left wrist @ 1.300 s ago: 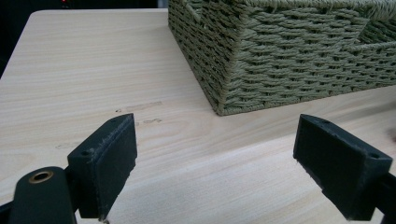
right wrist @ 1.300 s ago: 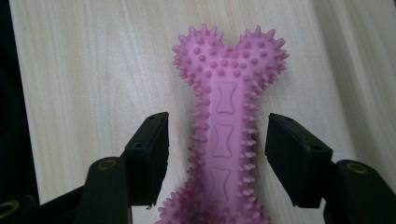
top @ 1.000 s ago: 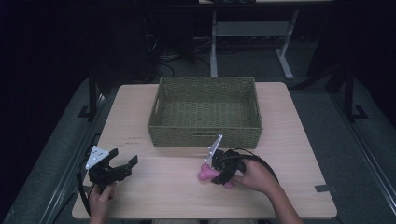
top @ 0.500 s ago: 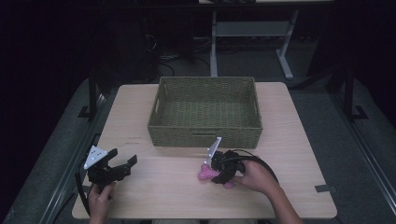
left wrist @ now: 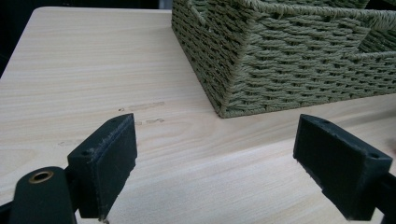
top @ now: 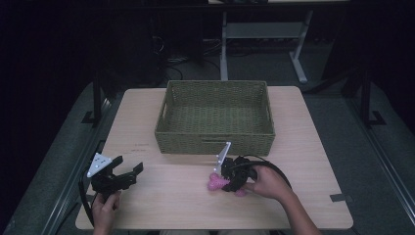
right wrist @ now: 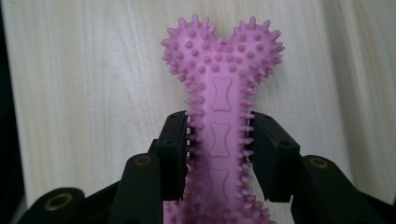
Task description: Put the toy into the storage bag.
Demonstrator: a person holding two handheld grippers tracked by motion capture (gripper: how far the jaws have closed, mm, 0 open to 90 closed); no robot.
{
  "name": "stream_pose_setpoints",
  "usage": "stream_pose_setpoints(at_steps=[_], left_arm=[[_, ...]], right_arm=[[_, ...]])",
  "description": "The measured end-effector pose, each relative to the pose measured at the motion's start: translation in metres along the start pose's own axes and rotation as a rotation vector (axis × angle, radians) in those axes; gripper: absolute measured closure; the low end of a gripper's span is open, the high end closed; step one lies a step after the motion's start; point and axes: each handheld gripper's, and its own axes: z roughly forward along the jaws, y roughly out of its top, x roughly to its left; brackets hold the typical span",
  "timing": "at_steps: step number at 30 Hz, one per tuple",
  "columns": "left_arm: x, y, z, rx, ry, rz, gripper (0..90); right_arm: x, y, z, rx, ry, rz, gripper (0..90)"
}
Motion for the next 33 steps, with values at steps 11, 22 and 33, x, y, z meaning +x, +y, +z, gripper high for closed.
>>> stream_pose_setpoints(at_steps=[11, 22, 33], left_arm=[[-0.002, 0.0, 0.002, 0.008, 0.001, 0.011, 13.0], [-0.001, 0.0, 0.001, 0.003, 0.002, 0.005, 13.0], [-0.001, 0.0, 0.001, 0.003, 0.003, 0.005, 13.0]], right_arm=[[-0.01, -0.005, -0.019, -0.034, 0.049, 0.0, 58.1], [-0.021, -0.008, -0.043, -0.088, 0.097, -0.001, 58.1], [-0.032, -0.006, -0.057, -0.1, 0.099, 0.0, 58.2]])
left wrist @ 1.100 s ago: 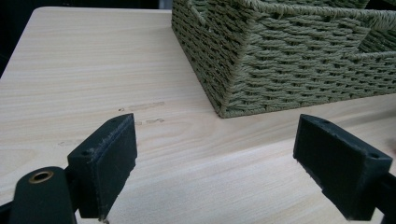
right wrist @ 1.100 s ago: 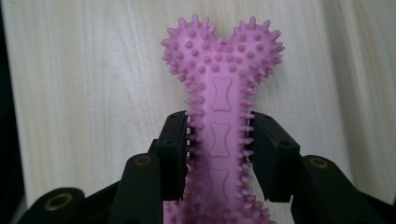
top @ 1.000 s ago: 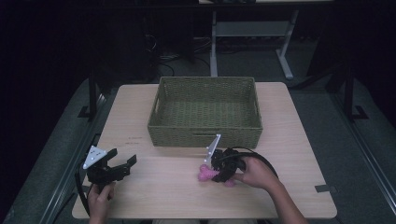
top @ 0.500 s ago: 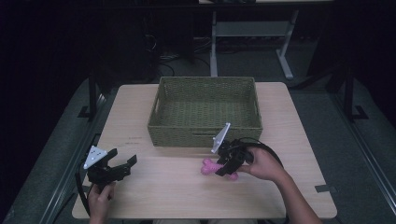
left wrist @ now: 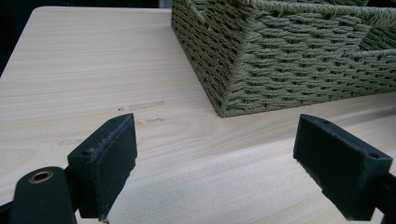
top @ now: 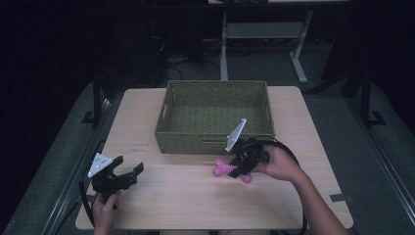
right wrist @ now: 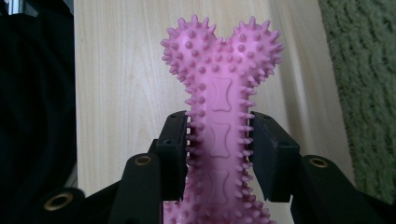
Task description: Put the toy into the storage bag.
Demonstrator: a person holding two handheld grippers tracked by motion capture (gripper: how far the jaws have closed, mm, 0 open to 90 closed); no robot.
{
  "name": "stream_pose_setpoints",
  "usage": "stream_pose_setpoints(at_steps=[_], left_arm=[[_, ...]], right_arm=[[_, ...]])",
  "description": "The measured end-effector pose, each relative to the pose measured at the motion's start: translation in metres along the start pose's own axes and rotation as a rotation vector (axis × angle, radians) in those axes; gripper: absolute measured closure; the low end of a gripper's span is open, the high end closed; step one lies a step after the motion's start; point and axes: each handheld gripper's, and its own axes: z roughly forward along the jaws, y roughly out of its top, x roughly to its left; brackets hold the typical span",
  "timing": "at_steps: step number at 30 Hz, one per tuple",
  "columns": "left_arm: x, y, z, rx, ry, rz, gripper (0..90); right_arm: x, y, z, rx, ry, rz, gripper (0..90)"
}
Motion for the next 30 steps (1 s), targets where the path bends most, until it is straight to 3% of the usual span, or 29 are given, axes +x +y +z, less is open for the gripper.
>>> stream_pose_setpoints(at_steps=[30], left_arm=[[-0.001, 0.0, 0.001, 0.007, -0.005, 0.015, 13.0]], right_arm=[[-0.009, 0.008, -0.027, -0.033, -0.005, -0.012, 58.1]])
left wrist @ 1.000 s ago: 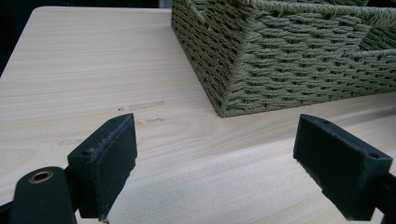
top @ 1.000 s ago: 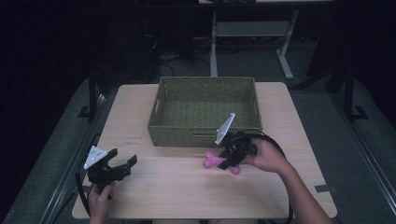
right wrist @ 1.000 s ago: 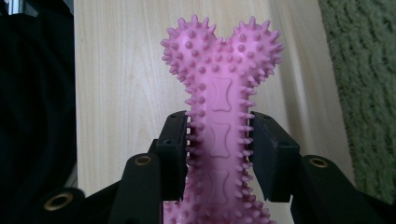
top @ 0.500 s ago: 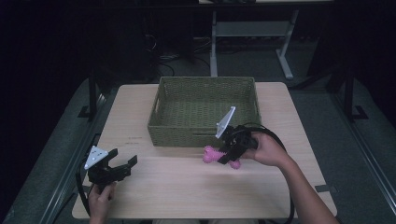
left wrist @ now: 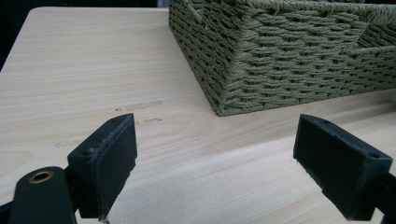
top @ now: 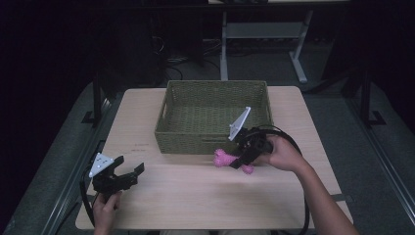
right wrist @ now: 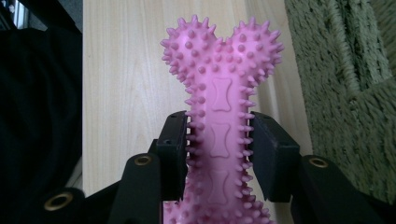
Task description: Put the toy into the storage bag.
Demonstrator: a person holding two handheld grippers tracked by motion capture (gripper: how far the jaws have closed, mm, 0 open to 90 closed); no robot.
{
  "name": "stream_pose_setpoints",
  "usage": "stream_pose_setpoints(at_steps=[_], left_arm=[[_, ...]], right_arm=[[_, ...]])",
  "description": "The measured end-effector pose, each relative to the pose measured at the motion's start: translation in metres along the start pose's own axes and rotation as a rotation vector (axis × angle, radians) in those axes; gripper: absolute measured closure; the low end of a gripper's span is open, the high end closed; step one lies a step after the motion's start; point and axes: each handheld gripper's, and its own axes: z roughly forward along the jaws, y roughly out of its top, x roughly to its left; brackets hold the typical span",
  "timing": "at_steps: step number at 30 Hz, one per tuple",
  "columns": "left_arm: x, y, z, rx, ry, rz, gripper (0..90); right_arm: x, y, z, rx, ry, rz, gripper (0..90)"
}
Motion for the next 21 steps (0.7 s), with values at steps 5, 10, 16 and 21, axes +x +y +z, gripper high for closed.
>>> stream_pose_setpoints(at_steps=[5, 10, 16, 21], left_arm=[[0.0, 0.0, 0.0, 0.0, 0.0, 0.0, 13.0], [0.0, 0.0, 0.0, 0.0, -0.001, -0.001, 13.0], [0.0, 0.0, 0.001, 0.002, 0.0, -0.002, 13.0], [0.0, 0.0, 0.001, 0.002, -0.001, -0.002, 13.0]], right_arm=[[-0.001, 0.004, -0.005, 0.011, -0.012, -0.008, 58.1], [-0.003, 0.007, -0.012, 0.005, -0.019, -0.012, 58.1], [-0.007, 0.01, -0.02, -0.001, -0.015, -0.012, 58.1], [-0.01, 0.014, -0.024, 0.017, -0.026, -0.012, 58.1]])
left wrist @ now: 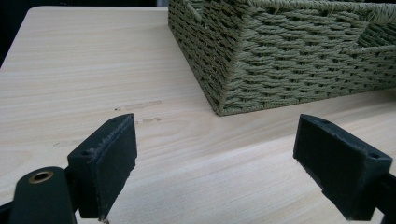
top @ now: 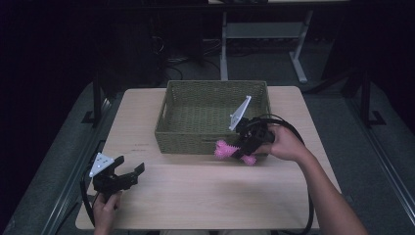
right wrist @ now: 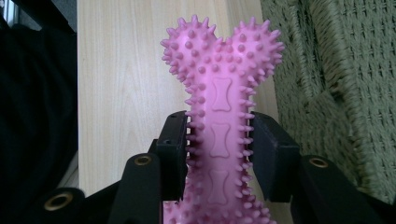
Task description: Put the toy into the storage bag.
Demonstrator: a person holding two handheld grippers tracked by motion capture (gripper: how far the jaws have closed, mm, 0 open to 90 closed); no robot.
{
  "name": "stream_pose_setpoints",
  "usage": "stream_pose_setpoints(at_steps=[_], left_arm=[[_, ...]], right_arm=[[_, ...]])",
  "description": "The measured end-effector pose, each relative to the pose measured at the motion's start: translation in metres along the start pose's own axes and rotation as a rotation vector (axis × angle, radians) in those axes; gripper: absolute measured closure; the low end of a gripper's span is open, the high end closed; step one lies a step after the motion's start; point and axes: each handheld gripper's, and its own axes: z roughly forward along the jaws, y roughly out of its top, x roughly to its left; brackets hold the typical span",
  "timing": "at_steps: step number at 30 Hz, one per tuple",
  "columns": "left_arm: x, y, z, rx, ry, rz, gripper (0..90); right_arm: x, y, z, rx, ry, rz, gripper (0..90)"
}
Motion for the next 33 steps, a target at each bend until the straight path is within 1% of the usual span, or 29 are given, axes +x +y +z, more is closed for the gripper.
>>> stream_pose_setpoints(at_steps=[2, 5, 9, 12, 14, 17, 21, 24, 26, 28, 30, 33], left_arm=[[0.0, 0.0, 0.0, -0.001, -0.001, 0.002, 13.0], [0.0, 0.0, 0.0, 0.001, 0.0, 0.003, 13.0], [0.0, 0.0, 0.001, 0.001, -0.002, 0.002, 13.0], [0.0, 0.0, 0.001, 0.004, -0.003, 0.003, 13.0], [0.0, 0.0, 0.001, 0.004, -0.003, 0.004, 13.0], [0.0, 0.0, 0.001, 0.002, -0.003, 0.003, 13.0], [0.001, 0.0, 0.0, -0.001, -0.001, 0.0, 13.0], [0.001, 0.0, 0.0, -0.001, -0.001, 0.001, 13.0], [0.001, 0.0, 0.0, 0.0, 0.0, 0.0, 13.0], [0.001, 0.0, 0.001, -0.001, 0.0, -0.001, 13.0], [0.001, 0.0, 0.001, 0.0, -0.001, -0.003, 13.0], [0.001, 0.0, 0.001, 0.001, 0.0, -0.003, 13.0]], right_arm=[[-0.002, 0.001, -0.002, -0.008, 0.004, -0.001, 58.2], [-0.003, 0.004, -0.007, -0.006, -0.005, -0.008, 58.2], [-0.007, 0.008, -0.013, -0.017, 0.003, -0.006, 58.1], [-0.012, 0.011, -0.018, -0.004, -0.016, -0.001, 58.1], [-0.016, 0.014, -0.021, -0.012, -0.01, -0.004, 58.2], [-0.02, 0.018, -0.025, -0.004, -0.023, -0.008, 58.2], [-0.027, 0.023, -0.029, 0.005, -0.028, -0.003, 58.2], [-0.033, 0.026, -0.031, 0.01, -0.023, 0.007, 58.2], [-0.037, 0.027, -0.031, 0.02, -0.03, 0.014, 58.1], [-0.04, 0.028, -0.03, 0.017, -0.032, 0.015, 58.1], [-0.043, 0.029, -0.029, 0.01, -0.022, 0.026, 58.1], [-0.047, 0.031, -0.027, 0.018, -0.025, 0.027, 58.1]])
